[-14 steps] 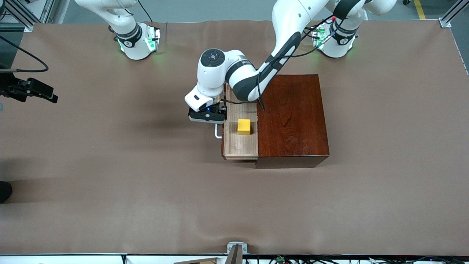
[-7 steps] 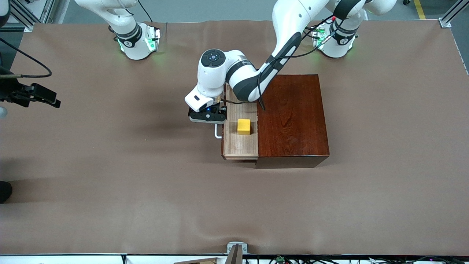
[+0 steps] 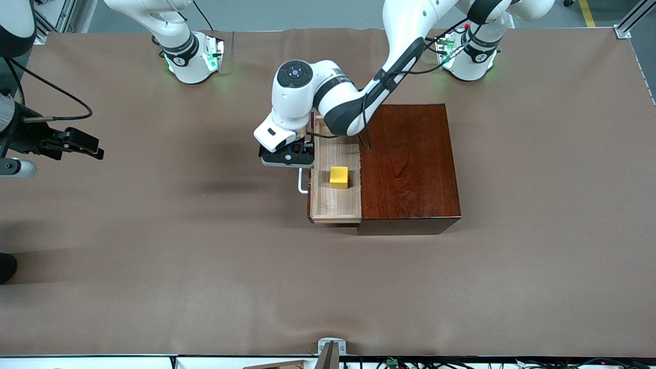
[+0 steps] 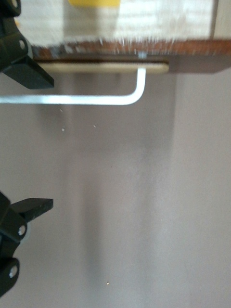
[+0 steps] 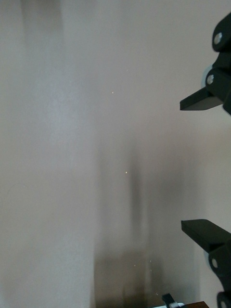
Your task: Open drawer, take yellow block, close drawer
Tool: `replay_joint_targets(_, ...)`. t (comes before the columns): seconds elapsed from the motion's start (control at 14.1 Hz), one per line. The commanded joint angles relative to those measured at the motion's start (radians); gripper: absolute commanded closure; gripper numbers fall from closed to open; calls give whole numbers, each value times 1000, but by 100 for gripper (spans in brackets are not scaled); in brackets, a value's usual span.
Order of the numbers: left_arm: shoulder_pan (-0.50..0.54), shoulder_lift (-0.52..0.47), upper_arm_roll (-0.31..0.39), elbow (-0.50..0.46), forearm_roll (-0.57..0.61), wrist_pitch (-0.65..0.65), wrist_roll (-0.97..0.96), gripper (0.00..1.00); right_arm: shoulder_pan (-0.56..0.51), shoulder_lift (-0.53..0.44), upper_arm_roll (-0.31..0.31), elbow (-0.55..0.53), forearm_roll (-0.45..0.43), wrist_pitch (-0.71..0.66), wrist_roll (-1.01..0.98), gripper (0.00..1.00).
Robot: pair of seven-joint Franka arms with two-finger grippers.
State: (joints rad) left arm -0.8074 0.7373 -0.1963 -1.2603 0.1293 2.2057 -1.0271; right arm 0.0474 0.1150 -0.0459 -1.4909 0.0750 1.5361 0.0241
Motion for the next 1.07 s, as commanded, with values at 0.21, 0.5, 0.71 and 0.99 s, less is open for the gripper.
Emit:
replay_joint_targets(0.21, 114, -244, 1, -10, -66, -367, 33, 0, 92, 89, 0, 8, 25, 22, -1, 0)
replay_joint_targets(0.5, 311, -400, 3, -19, -125, -602, 363, 0, 187, 100, 0, 4, 23, 3, -44, 0)
replay_joint_targets(0.71, 451, -475, 3, -57, -125, -684, 545, 0, 274, 101, 0, 12, 25, 12, -119, 0)
replay_joint_targets(0.99, 624, -552, 2, -129, -126, -698, 705, 0, 402, 135, 0, 20, 22, 79, -208, 0)
